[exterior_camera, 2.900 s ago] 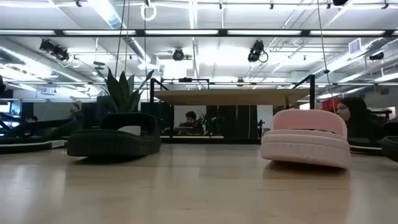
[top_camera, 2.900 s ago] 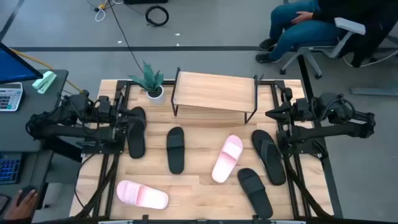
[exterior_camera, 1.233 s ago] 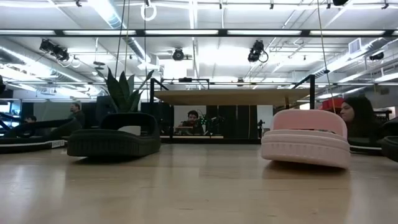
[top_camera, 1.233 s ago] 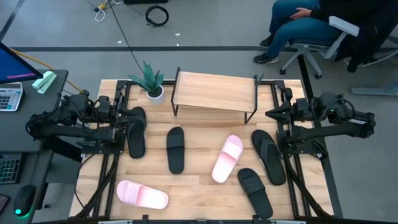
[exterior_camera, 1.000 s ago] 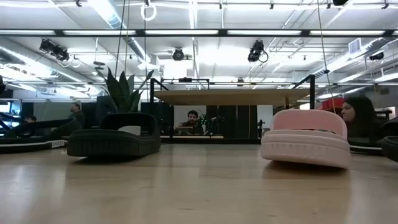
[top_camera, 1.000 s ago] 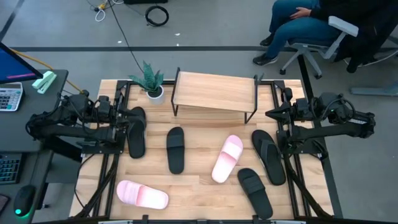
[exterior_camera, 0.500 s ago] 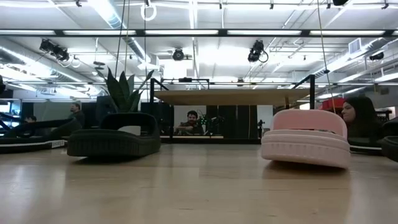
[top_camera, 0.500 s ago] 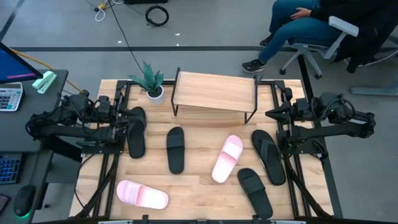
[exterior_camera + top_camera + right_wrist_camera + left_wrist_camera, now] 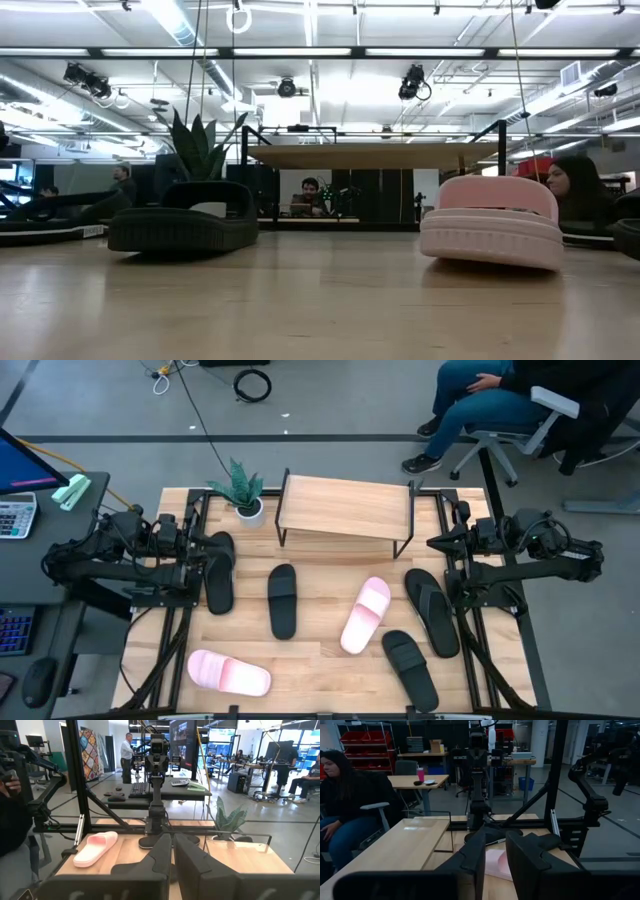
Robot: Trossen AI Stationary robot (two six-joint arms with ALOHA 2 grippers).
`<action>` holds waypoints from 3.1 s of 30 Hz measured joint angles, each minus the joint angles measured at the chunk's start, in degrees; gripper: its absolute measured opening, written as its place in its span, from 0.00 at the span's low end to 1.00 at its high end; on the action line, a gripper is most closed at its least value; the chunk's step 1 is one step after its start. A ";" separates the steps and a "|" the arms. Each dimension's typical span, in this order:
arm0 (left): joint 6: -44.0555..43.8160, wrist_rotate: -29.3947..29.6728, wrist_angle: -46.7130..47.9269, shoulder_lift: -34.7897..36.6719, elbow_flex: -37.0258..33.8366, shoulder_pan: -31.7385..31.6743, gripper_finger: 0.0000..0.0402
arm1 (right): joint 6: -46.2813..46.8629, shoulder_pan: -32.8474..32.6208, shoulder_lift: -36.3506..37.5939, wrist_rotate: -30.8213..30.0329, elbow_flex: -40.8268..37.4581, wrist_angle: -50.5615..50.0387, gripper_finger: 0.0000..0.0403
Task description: Pick and place slides into the shelf
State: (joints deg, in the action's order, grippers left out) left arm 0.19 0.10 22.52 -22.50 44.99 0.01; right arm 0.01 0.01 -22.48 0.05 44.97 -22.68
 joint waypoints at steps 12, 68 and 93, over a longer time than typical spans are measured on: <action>0.79 0.02 -2.57 0.02 0.00 0.00 0.21 | 0.00 0.02 0.00 0.00 0.00 0.00 0.07; -3.69 0.06 5.59 -45.56 0.00 3.10 0.13 | -6.38 -0.17 -10.66 -0.97 -0.02 19.22 0.07; -3.85 11.78 0.84 -61.05 3.43 10.82 0.35 | 8.84 -0.15 -34.05 -0.83 -0.02 18.97 0.07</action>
State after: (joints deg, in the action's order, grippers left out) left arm -3.67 11.88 23.36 -83.55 48.43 10.83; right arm 8.86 -0.14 -56.53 -0.78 44.95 -3.70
